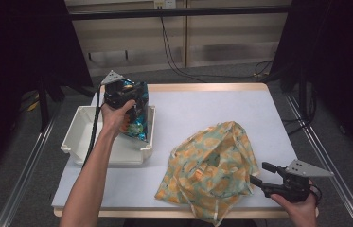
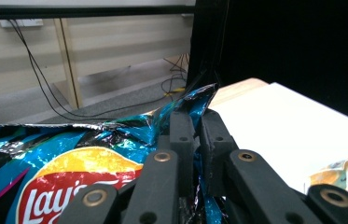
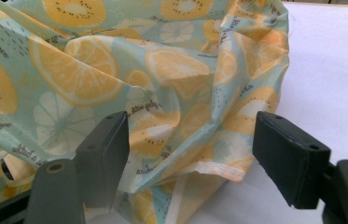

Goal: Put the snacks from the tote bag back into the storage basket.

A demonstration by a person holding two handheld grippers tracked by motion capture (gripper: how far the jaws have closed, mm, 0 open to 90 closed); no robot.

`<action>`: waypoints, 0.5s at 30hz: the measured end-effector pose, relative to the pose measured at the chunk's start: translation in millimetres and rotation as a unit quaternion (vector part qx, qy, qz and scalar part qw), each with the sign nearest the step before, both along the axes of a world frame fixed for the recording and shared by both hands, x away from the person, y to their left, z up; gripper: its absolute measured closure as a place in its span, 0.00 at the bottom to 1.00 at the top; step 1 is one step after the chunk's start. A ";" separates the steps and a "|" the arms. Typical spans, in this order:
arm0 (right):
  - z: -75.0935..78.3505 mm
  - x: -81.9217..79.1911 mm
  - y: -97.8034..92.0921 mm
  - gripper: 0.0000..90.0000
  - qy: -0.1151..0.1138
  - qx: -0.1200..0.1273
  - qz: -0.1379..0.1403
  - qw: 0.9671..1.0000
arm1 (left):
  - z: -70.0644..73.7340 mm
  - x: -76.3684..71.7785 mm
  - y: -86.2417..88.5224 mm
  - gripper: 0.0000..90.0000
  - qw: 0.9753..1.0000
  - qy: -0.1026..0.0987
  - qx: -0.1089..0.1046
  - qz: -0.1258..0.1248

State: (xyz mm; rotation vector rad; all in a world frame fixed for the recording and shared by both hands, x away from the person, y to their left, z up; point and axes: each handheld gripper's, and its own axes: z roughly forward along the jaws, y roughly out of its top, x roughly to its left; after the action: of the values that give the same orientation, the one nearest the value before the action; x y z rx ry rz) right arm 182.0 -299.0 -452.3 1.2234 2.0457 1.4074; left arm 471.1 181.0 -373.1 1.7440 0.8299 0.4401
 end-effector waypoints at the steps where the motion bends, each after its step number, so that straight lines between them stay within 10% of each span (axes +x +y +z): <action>1: 0.1 0.1 0.1 0.30 0.000 0.000 0.000 1.000 | -0.7 0.3 -1.8 0.94 1.000 0.000 0.004 -0.002; 15: 0.0 -0.1 -2.0 0.30 0.003 0.001 0.000 1.000 | -10.6 3.7 -13.4 0.86 0.999 0.038 0.019 -0.023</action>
State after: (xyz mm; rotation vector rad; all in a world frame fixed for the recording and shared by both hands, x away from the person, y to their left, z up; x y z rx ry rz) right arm 181.8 -301.0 -452.3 1.2306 2.0474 1.4086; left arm 474.7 167.5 -383.7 1.8196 0.8385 0.3641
